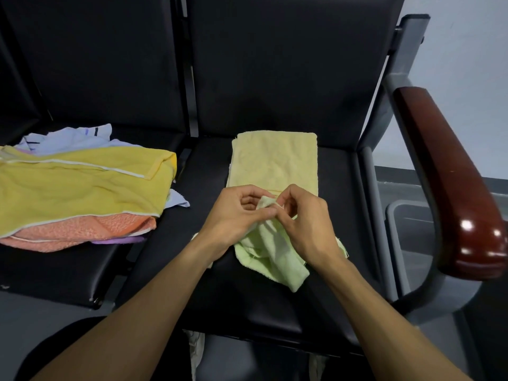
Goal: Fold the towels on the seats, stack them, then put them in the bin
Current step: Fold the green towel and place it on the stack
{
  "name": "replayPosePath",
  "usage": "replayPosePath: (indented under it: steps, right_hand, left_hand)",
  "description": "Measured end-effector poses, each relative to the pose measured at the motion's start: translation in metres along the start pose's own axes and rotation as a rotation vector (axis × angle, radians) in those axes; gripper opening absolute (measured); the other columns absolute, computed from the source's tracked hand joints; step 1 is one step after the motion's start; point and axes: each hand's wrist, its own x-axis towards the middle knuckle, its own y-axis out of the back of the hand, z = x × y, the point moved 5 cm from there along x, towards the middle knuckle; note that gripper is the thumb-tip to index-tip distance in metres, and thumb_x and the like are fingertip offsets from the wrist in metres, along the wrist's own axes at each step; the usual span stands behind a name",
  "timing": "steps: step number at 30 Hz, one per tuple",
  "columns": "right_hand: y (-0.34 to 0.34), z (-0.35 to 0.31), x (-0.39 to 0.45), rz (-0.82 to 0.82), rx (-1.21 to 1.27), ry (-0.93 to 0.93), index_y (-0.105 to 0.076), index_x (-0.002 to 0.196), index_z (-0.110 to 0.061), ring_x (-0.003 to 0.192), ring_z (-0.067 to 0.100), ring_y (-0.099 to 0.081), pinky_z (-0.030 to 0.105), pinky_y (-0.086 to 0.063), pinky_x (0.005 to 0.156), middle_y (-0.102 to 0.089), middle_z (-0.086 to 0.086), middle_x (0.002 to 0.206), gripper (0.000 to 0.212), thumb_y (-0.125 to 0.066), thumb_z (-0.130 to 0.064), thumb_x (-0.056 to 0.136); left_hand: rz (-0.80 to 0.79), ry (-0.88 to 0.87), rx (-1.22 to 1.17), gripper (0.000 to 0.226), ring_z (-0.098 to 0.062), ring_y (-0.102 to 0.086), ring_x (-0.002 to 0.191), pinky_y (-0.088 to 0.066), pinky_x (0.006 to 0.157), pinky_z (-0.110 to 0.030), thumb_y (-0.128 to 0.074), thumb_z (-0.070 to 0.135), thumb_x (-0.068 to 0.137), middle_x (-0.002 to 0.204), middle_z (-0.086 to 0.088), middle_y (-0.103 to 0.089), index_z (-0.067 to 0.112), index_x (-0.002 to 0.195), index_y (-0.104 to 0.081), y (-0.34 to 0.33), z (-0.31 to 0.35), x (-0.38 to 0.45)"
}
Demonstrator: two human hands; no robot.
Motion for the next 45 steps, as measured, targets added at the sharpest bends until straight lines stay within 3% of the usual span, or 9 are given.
replayPosePath:
  steps: [4,8,13,21,27,30,34,42,45]
  right_hand:
    - [-0.005,0.005,-0.002,-0.107,0.010,-0.012,-0.055,0.091,-0.023,0.072,0.012,-0.058,0.022,-0.048,0.062,-0.060,-0.009,0.091,0.014,-0.067,-0.016,0.093]
    - [-0.013,0.024,-0.005,-0.293,-0.204,-0.058,-0.052,0.085,-0.018,0.064,0.016,-0.049,0.028,-0.037,0.055,-0.054,-0.004,0.070,0.012,-0.059,-0.014,0.093]
    - [0.000,0.037,-0.007,-0.245,-0.223,-0.127,-0.052,0.067,-0.010,0.053,0.013,-0.042,0.026,-0.031,0.051,-0.049,-0.005,0.057,0.039,-0.059,-0.032,0.099]
    - [0.000,0.052,-0.034,-0.394,-0.463,-0.140,-0.049,0.073,-0.020,0.081,0.021,-0.054,0.035,-0.040,0.072,-0.056,-0.002,0.086,0.025,-0.065,-0.028,0.091]
    - [0.025,0.048,-0.050,-0.139,-0.183,-0.126,-0.054,0.086,-0.020,0.073,0.023,-0.062,0.039,-0.047,0.066,-0.068,0.000,0.078,0.015,-0.061,-0.027,0.097]
    - [0.025,0.048,-0.054,-0.240,-0.314,-0.087,-0.050,0.070,-0.025,0.067,0.019,-0.056,0.035,-0.037,0.063,-0.059,-0.007,0.068,0.030,-0.067,-0.037,0.093]
    - [0.028,0.067,-0.056,-0.369,-0.488,-0.148,-0.047,0.063,-0.028,0.072,0.016,-0.049,0.036,-0.033,0.077,-0.055,-0.008,0.069,0.039,-0.068,-0.049,0.088]
    - [0.042,0.074,-0.055,-0.299,-0.695,-0.052,-0.054,0.084,-0.021,0.100,0.018,-0.053,0.060,-0.022,0.112,-0.061,-0.004,0.091,0.012,-0.055,-0.012,0.092]
    - [0.050,0.069,-0.051,-0.146,-0.842,0.055,-0.064,0.087,-0.020,0.094,0.019,-0.056,0.065,-0.015,0.115,-0.064,-0.005,0.085,0.024,-0.057,0.003,0.080]
  left_hand:
    - [0.067,0.007,0.023,0.018,-0.018,-0.073,0.091,-0.060,0.085,-0.031,-0.074,0.000,0.086,0.091,-0.005,-0.076,0.015,0.095,-0.077,0.009,-0.008,0.003]
    - [0.140,-0.014,0.027,0.019,-0.014,-0.071,0.089,-0.059,0.084,-0.028,-0.072,-0.001,0.088,0.094,-0.007,-0.076,0.016,0.093,-0.077,0.022,-0.011,0.005]
    - [0.244,-0.001,0.080,0.020,-0.016,-0.071,0.092,-0.058,0.083,-0.027,-0.069,-0.003,0.089,0.095,-0.007,-0.075,0.016,0.093,-0.075,0.048,-0.019,0.001]
    - [0.411,0.053,0.123,0.025,-0.021,-0.069,0.093,-0.058,0.085,-0.037,-0.064,-0.005,0.090,0.093,-0.005,-0.073,0.018,0.088,-0.072,0.082,-0.036,-0.017]
    - [0.497,0.094,0.146,0.023,-0.020,-0.066,0.089,-0.054,0.080,-0.032,-0.063,-0.008,0.090,0.090,-0.004,-0.070,0.014,0.088,-0.071,0.097,-0.049,-0.032]
    - [0.565,0.123,0.165,0.022,-0.020,-0.064,0.088,-0.052,0.080,-0.031,-0.063,-0.009,0.089,0.089,-0.004,-0.069,0.011,0.090,-0.070,0.103,-0.052,-0.035]
    - [0.661,0.163,0.188,0.020,-0.024,-0.065,0.086,-0.051,0.077,-0.030,-0.064,-0.008,0.087,0.090,-0.008,-0.070,0.010,0.090,-0.072,0.117,-0.059,-0.038]
    - [0.753,0.216,0.232,0.017,-0.024,-0.062,0.084,-0.047,0.077,-0.030,-0.065,-0.007,0.087,0.090,-0.010,-0.067,0.008,0.089,-0.073,0.127,-0.065,-0.039]
    - [0.774,0.216,0.237,0.017,-0.024,-0.061,0.085,-0.047,0.077,-0.031,-0.064,-0.006,0.088,0.091,-0.009,-0.067,0.007,0.091,-0.073,0.129,-0.064,-0.038]
